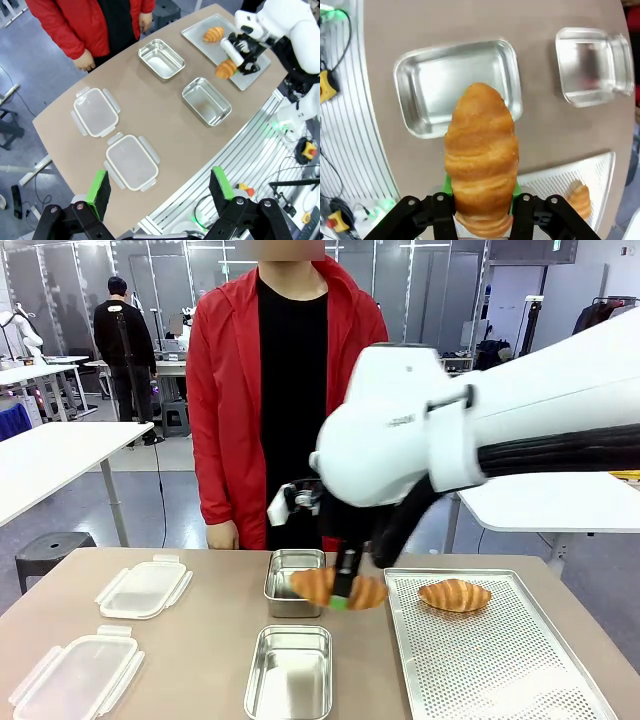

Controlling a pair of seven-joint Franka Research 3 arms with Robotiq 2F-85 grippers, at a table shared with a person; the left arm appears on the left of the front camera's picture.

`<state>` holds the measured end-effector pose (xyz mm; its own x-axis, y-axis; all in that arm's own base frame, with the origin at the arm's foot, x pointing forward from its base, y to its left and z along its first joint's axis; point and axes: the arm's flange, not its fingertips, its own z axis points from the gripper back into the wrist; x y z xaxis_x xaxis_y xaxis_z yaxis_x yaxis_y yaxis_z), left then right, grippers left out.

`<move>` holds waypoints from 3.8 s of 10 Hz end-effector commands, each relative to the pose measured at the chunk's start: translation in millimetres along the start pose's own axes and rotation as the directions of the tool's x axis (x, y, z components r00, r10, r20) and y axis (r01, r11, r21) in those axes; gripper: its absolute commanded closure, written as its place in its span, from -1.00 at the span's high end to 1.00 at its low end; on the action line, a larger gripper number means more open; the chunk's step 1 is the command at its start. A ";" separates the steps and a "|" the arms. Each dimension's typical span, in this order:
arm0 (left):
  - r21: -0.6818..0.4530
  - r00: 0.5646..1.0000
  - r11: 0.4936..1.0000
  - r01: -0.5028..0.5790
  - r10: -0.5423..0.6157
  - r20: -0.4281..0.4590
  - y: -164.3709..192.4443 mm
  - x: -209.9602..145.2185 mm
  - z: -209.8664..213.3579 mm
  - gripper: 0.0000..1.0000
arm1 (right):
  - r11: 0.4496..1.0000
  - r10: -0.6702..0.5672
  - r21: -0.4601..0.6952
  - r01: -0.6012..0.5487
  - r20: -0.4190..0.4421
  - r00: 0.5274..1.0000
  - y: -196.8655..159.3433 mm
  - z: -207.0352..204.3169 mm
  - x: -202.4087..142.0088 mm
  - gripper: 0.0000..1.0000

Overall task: Place the bread into the airtight container.
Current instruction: Pick up a Butter Roll and place it into an empty Airtight Container.

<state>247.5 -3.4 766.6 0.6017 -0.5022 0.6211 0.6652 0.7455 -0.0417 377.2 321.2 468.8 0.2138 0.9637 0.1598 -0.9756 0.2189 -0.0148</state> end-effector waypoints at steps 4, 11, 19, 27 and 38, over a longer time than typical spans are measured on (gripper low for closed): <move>-0.012 1.000 1.000 0.010 -0.010 0.005 -1.1 0.7 1.5 1.00 | 0.997 -0.067 0.036 0.065 0.045 0.997 13.1 -30.0 38.6 -0.14; -0.012 1.000 1.000 0.010 -0.010 0.005 -1.1 0.7 1.5 1.00 | 0.978 -0.207 -0.018 0.206 -0.020 0.978 5.6 -37.9 34.1 -0.14; -0.012 1.000 1.000 0.010 -0.010 0.005 -1.1 0.7 1.5 1.00 | 0.418 -0.908 0.083 0.905 0.012 0.418 8.9 -117.8 38.8 -0.14; -0.012 1.000 1.000 0.010 -0.010 0.005 -1.1 0.7 1.5 1.00 | 0.431 -0.901 0.059 0.900 -0.036 0.433 16.9 -142.9 44.2 1.00; -0.012 1.000 1.000 0.010 -0.010 0.005 -1.1 0.7 1.5 1.00 | 0.449 -0.891 0.088 0.889 -0.039 0.453 14.6 -146.0 40.8 1.00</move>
<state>247.5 -3.3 766.7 0.6021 -0.5018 0.6210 0.6646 0.7460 -0.0416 378.2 385.4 332.1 0.9672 0.2501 0.0436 -0.2535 0.9420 0.2198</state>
